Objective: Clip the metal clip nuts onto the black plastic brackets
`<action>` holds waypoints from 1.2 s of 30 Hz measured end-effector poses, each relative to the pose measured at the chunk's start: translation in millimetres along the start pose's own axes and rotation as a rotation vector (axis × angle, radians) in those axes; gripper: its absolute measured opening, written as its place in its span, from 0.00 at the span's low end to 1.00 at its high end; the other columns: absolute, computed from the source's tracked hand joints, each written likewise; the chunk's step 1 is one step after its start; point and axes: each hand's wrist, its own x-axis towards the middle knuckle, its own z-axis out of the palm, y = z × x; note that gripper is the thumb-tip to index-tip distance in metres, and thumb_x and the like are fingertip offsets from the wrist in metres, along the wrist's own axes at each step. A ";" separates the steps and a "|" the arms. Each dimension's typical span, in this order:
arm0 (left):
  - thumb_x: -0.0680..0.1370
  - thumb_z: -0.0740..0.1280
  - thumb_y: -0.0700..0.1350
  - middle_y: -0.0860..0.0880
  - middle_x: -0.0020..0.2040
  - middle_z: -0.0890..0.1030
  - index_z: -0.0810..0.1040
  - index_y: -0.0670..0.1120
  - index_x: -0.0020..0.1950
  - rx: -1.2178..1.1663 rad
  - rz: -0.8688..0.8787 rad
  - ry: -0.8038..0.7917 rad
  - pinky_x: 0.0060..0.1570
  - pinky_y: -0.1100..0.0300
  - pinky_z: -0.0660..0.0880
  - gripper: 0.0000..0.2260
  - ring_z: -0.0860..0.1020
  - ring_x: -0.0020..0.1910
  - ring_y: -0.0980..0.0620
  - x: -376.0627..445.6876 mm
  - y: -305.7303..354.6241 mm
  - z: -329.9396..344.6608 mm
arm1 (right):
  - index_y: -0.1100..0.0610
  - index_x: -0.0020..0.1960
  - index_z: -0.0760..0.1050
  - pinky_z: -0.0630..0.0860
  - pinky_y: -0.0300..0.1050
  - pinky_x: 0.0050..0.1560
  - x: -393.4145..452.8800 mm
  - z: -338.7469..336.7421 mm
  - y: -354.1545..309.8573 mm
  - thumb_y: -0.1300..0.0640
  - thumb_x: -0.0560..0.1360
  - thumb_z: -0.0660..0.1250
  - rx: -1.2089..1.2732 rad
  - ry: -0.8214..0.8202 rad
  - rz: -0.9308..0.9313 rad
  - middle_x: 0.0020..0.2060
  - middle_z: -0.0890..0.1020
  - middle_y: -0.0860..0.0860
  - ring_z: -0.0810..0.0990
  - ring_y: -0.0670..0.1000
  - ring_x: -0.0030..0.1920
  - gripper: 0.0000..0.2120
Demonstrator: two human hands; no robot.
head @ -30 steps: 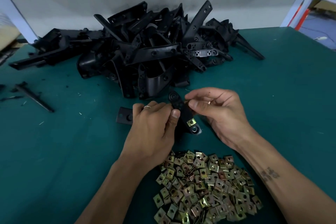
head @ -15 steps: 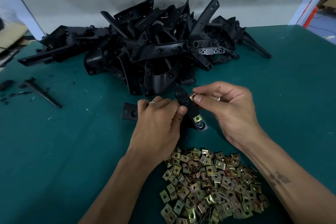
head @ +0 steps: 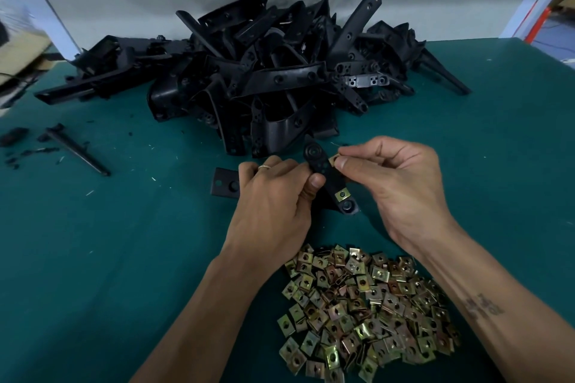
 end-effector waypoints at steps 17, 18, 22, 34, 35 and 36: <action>0.81 0.56 0.44 0.57 0.40 0.77 0.69 0.54 0.43 0.032 -0.014 -0.003 0.49 0.49 0.63 0.09 0.72 0.42 0.51 -2.6 -3.1 -5.9 | 0.53 0.45 0.87 0.79 0.37 0.53 -17.3 8.1 14.3 0.59 0.70 0.77 0.012 -0.081 -0.055 0.49 0.87 0.51 0.86 0.49 0.53 0.04; 0.81 0.57 0.43 0.56 0.39 0.77 0.71 0.53 0.42 0.040 -0.031 0.002 0.49 0.49 0.63 0.09 0.72 0.42 0.50 -2.7 -4.7 -5.6 | 0.52 0.46 0.87 0.79 0.37 0.55 -17.7 7.9 12.6 0.58 0.71 0.78 0.011 -0.111 -0.032 0.51 0.87 0.51 0.85 0.49 0.55 0.04; 0.83 0.58 0.45 0.56 0.36 0.72 0.65 0.55 0.40 0.024 -0.084 0.067 0.47 0.49 0.63 0.12 0.71 0.39 0.49 -0.5 -6.0 -3.4 | 0.51 0.58 0.85 0.71 0.49 0.69 -17.0 -2.1 2.8 0.50 0.73 0.71 0.002 -0.311 0.123 0.63 0.83 0.47 0.78 0.46 0.68 0.15; 0.86 0.54 0.53 0.57 0.29 0.67 0.67 0.50 0.36 -0.512 -0.321 0.176 0.31 0.60 0.61 0.19 0.63 0.29 0.61 12.8 81.7 -24.3 | 0.57 0.57 0.81 0.80 0.58 0.50 -67.9 -15.1 -31.7 0.58 0.77 0.74 -0.509 -0.099 -0.018 0.48 0.86 0.49 0.84 0.52 0.44 0.10; 0.85 0.56 0.53 0.58 0.29 0.69 0.68 0.50 0.37 -0.547 -0.299 0.134 0.31 0.58 0.62 0.18 0.64 0.29 0.61 11.6 99.3 -23.8 | 0.57 0.55 0.81 0.80 0.60 0.48 -82.8 -18.2 -34.7 0.57 0.77 0.73 -0.491 -0.039 -0.031 0.46 0.86 0.49 0.84 0.53 0.43 0.09; 0.84 0.57 0.52 0.59 0.29 0.71 0.70 0.49 0.39 -0.554 -0.260 0.061 0.32 0.57 0.63 0.15 0.65 0.30 0.61 8.9 117.6 -21.5 | 0.57 0.53 0.80 0.81 0.59 0.44 -98.8 -24.7 -37.3 0.57 0.77 0.72 -0.478 0.040 -0.054 0.41 0.84 0.49 0.84 0.53 0.40 0.06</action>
